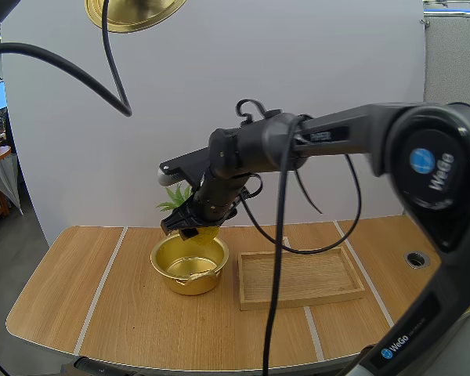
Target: Open the pot, put the pineapple inside, and close it
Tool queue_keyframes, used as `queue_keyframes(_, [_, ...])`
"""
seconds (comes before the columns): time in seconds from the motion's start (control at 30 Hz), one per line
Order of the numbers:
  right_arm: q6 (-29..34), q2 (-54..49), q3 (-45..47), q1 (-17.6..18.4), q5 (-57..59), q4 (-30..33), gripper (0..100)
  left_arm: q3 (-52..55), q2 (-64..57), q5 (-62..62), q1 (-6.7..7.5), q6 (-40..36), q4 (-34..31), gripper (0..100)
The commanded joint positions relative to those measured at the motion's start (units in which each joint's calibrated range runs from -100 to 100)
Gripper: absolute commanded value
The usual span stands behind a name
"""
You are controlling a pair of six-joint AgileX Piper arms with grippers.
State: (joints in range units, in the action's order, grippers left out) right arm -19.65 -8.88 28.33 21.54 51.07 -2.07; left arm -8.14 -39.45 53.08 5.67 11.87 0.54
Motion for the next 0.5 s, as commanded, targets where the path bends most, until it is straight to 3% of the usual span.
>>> queue_keyframes(0.0, [-0.5, 3.6, -2.4, 0.1, -1.0, 0.2, 0, -0.4, -0.6, -2.1, 0.11, -0.4, -0.1, 0])
queue_keyframes(0.47, [-0.5, 16.2, -4.2, 0.1, -4.0, 2.4, 0, -0.4, -0.6, -2.1, 0.11, -0.4, -0.1, 0])
